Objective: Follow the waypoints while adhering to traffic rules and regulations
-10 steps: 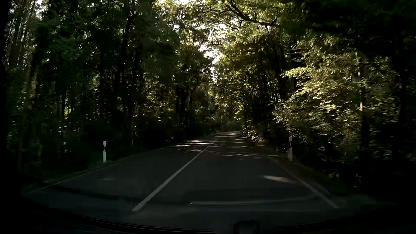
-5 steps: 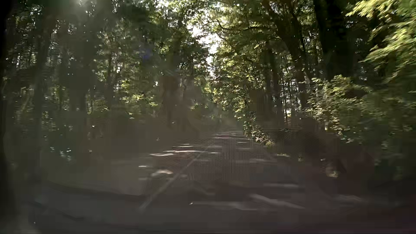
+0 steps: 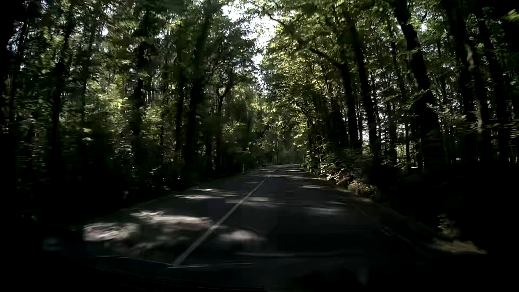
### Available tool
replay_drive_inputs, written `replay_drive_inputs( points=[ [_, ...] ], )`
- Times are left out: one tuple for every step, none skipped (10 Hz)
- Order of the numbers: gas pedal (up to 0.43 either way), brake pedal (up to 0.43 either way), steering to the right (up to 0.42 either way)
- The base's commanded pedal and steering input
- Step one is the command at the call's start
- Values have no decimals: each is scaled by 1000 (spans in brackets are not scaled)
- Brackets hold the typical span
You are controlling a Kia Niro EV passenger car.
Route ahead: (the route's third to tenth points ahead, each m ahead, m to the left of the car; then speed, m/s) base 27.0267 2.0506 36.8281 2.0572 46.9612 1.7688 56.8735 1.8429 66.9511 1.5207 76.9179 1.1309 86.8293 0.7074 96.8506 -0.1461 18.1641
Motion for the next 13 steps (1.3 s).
replay_drive_inputs(
  points=[
    [260,6,3],
    [260,6,3],
    [260,6,3],
    [260,6,3],
    [260,6,3],
    [260,6,3],
    [260,6,3],
    [260,6,3],
    [260,6,3],
    [260,6,3],
    [260,6,3],
    [260,6,3],
    [260,6,3]
  ],
)
